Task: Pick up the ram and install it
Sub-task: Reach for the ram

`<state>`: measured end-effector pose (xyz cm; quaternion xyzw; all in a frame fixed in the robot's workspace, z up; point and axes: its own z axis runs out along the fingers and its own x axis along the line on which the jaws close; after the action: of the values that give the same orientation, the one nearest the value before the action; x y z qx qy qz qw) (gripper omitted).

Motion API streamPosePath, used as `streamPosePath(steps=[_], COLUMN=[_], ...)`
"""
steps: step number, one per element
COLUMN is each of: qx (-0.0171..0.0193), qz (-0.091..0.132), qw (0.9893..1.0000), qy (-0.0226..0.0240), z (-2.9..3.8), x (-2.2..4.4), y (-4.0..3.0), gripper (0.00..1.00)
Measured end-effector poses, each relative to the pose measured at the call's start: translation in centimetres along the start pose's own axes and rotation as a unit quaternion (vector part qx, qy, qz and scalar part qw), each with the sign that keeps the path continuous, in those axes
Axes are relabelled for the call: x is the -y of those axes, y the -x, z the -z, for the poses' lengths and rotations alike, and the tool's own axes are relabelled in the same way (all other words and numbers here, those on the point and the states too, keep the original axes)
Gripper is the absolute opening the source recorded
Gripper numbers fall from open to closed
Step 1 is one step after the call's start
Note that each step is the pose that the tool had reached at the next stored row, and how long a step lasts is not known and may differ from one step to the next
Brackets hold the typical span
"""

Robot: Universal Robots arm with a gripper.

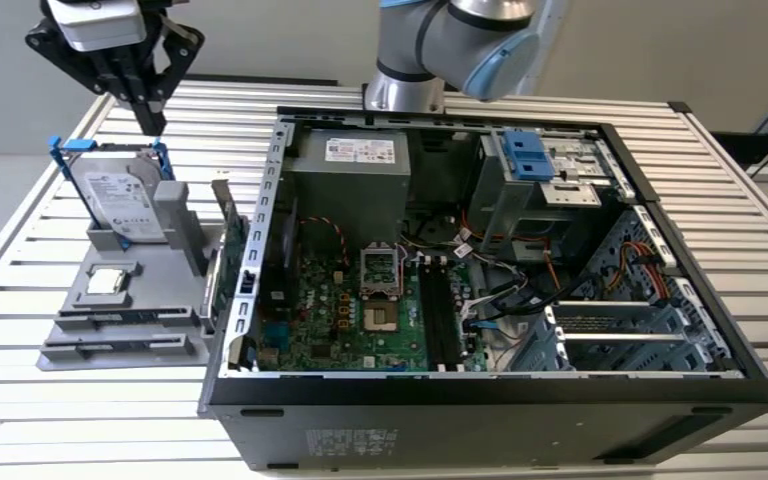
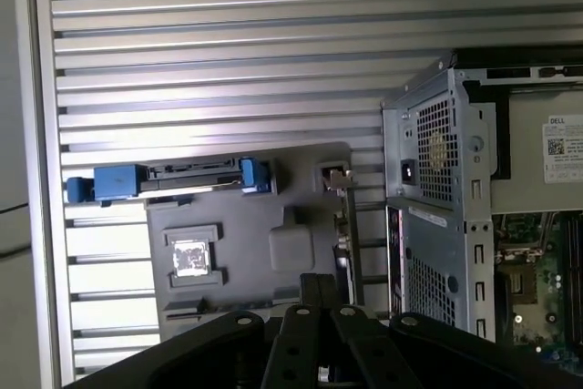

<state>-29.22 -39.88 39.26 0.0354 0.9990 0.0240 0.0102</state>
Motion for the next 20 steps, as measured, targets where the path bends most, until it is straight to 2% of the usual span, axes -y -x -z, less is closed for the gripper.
streamPosePath(steps=[20], qx=[0.0], qz=[0.0], qw=[1.0], qy=[0.0], z=[0.04], x=[0.12], y=[-1.66], gripper=[0.0])
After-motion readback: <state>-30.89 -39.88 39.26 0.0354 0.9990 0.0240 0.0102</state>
